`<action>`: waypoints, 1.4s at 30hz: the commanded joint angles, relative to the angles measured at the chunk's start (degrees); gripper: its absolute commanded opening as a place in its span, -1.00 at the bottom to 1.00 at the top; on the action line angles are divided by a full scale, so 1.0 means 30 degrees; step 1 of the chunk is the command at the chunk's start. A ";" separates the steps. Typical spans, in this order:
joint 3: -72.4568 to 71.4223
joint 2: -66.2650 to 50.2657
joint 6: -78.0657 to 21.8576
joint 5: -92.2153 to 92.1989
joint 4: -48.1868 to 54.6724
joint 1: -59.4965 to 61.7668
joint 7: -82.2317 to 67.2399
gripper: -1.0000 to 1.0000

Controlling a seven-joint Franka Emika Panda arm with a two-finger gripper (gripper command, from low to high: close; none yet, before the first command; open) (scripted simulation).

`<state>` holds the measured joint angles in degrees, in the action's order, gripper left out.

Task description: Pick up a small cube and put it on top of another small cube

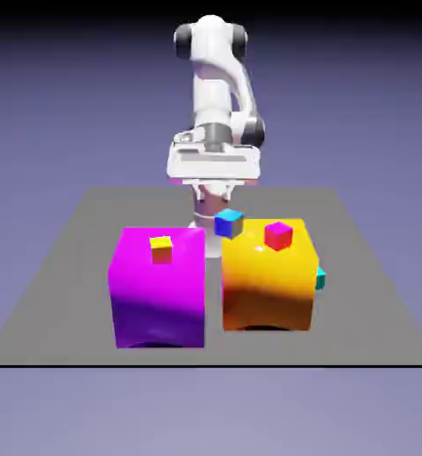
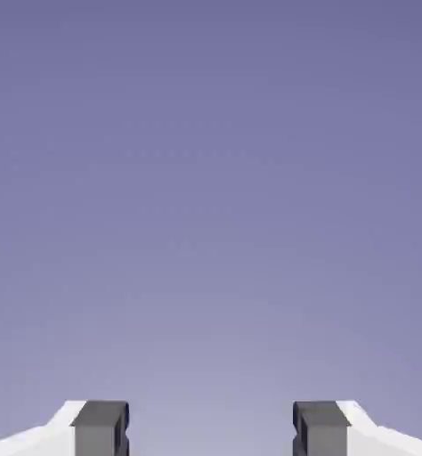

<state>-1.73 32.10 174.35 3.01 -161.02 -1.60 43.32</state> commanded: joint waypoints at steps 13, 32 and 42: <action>-0.8276 -0.5658 -0.3566 1.0799 0.1615 -0.2538 0.1916 0.00; -1.7925 -1.8586 -1.8702 1.5916 0.7067 -0.1681 -0.0473 0.00; -1.6113 -2.2993 -1.9915 1.9326 0.7687 -0.2282 0.0728 0.00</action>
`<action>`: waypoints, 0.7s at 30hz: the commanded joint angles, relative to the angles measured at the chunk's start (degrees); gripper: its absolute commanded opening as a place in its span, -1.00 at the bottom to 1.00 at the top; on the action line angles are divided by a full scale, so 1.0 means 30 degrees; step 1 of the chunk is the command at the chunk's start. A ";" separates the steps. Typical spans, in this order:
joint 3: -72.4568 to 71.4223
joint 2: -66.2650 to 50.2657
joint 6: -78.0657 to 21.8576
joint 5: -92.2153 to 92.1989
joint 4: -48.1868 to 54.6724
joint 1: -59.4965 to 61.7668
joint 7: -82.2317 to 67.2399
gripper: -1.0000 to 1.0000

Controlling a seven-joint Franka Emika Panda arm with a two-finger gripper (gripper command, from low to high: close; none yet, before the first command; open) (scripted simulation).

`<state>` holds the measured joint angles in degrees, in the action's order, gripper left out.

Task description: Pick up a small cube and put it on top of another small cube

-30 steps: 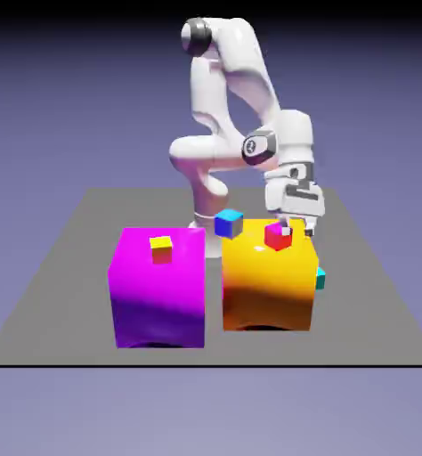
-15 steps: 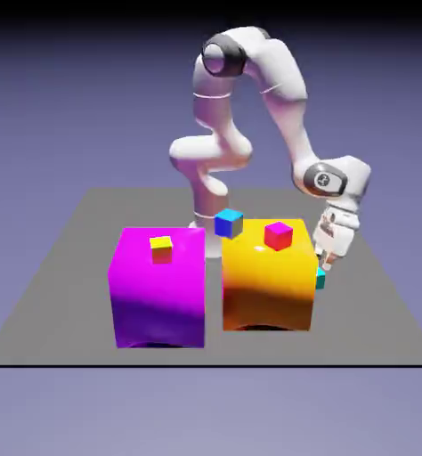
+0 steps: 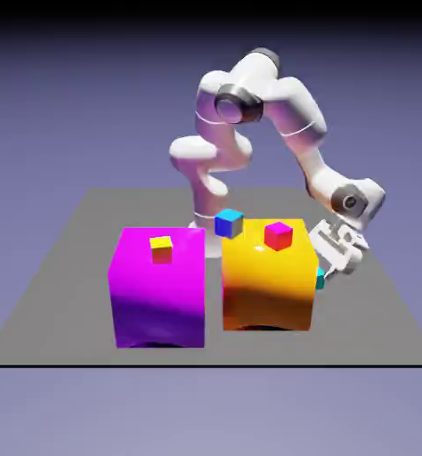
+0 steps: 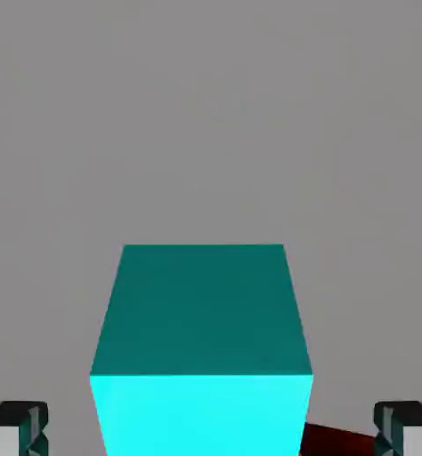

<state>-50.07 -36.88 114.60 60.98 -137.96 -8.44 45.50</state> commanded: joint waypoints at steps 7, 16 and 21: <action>-0.2793 0.2677 -0.1258 -0.4035 0.0446 0.1414 -0.2363 -1.00; 0.1770 0.4875 -0.3347 -1.1510 0.4574 -0.1085 -0.4667 -1.00; 0.5208 0.7494 -0.6137 -1.5663 0.6630 -0.1211 -0.4516 -1.00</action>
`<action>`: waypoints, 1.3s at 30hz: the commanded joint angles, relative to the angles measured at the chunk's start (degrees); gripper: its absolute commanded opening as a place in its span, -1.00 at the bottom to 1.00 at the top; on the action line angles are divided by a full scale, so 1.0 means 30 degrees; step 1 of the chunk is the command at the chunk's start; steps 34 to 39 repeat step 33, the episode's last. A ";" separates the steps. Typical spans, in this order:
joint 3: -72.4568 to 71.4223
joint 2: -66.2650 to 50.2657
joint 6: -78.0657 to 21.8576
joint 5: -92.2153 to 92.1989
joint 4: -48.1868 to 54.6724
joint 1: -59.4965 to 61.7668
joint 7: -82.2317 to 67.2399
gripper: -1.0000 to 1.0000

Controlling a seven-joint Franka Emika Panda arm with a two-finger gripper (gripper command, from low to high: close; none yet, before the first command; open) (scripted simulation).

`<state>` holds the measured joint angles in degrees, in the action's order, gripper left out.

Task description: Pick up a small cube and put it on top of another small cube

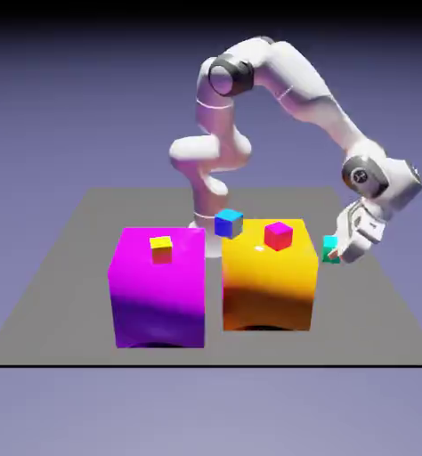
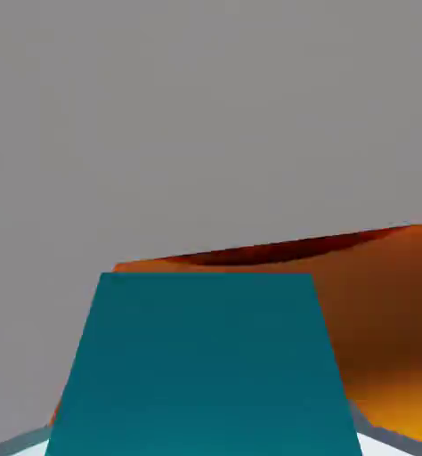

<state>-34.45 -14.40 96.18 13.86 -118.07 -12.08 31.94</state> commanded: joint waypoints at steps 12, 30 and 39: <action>0.5102 0.4940 -0.5764 -0.3866 0.1677 0.1553 0.3017 -1.00; 0.5139 0.5239 -0.4274 -0.3915 -0.0091 0.1579 0.2967 1.00; 0.5102 0.4940 -0.5763 -0.3866 0.1677 0.1550 0.3017 1.00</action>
